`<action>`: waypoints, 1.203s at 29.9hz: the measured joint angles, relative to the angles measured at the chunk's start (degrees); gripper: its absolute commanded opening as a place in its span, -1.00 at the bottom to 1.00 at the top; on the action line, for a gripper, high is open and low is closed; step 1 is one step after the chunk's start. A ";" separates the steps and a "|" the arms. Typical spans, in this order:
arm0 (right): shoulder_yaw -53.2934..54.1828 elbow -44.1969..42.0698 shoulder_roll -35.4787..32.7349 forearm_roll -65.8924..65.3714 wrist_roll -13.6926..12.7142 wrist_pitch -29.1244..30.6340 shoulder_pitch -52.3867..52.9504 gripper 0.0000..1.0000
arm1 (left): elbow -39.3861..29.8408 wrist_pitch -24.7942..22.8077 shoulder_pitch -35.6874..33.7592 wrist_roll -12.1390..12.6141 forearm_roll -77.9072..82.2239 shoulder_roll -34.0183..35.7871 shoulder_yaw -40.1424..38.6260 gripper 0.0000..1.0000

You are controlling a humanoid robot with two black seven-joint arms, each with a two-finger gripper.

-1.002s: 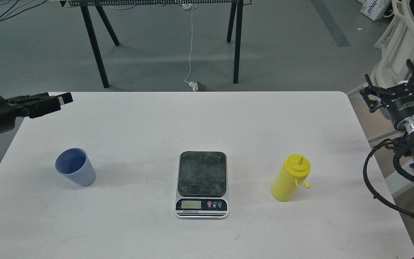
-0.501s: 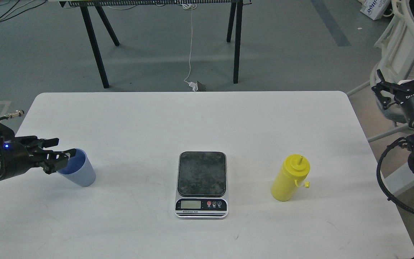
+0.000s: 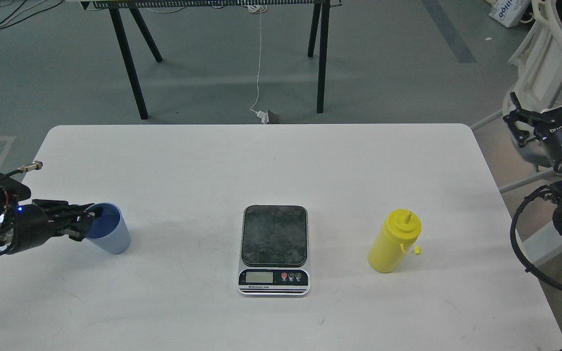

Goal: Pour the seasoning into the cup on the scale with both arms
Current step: 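Carry the blue cup onto the scale and release it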

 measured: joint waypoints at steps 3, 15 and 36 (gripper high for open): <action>0.00 -0.07 0.00 0.00 0.00 0.00 -0.21 0.99 | -0.12 -0.03 -0.43 -0.38 -0.51 0.00 -0.20 -0.91; 3.61 0.19 -1.61 0.04 0.00 0.00 -3.15 0.99 | -18.47 -10.20 -16.12 -0.49 -6.47 3.35 -0.49 -0.89; 8.51 -0.63 -9.34 0.26 0.01 0.00 -11.03 0.99 | -18.21 -26.31 -23.77 10.11 10.16 -29.39 3.99 -0.83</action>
